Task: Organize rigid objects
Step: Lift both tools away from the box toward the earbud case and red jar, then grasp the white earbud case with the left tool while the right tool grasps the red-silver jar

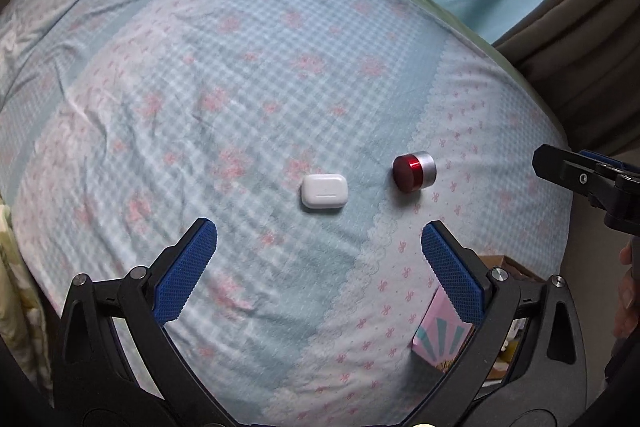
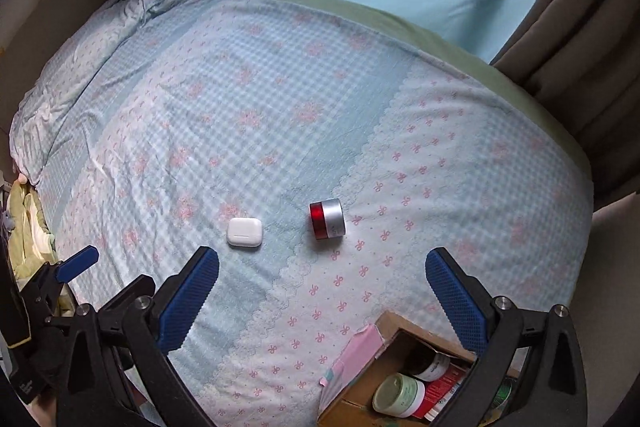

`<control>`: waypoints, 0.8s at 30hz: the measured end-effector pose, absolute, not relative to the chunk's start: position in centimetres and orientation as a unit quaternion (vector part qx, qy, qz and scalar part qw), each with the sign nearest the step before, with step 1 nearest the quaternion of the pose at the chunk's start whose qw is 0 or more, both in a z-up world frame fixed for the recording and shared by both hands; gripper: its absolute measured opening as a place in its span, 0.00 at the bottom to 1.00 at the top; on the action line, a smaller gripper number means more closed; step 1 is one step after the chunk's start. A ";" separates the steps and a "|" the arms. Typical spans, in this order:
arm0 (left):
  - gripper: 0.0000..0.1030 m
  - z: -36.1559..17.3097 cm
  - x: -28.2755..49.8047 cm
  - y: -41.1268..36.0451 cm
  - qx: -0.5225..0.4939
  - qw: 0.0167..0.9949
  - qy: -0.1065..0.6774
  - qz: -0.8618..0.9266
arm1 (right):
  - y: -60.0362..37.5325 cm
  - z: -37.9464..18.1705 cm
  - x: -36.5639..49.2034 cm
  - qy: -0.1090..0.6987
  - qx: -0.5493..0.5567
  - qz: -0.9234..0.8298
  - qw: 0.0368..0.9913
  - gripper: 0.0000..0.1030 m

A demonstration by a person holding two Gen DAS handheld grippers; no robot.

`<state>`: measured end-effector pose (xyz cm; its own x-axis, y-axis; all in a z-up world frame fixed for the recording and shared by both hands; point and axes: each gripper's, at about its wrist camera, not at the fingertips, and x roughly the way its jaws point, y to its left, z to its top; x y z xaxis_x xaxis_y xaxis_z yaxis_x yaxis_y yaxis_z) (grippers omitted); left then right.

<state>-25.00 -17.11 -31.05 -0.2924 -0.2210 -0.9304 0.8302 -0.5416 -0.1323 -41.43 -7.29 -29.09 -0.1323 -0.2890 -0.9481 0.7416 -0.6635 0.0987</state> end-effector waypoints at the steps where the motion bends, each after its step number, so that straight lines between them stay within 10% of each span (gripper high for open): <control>1: 0.96 -32.1 -25.4 -17.5 0.479 0.358 0.328 -0.732 | -7.8 -30.1 -41.9 0.209 0.562 -0.717 0.357 1.00; 24: 0.93 -50.5 -31.5 -19.5 0.508 0.402 0.330 -0.687 | -13.4 -48.0 -46.0 0.295 0.622 -0.639 0.342 0.84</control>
<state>-31.49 -19.51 -50.51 -0.1622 -0.2166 -0.9627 0.8871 -0.4594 -0.0461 -46.04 -13.37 -48.02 0.0084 -0.0703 -0.9975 0.8046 -0.5918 0.0485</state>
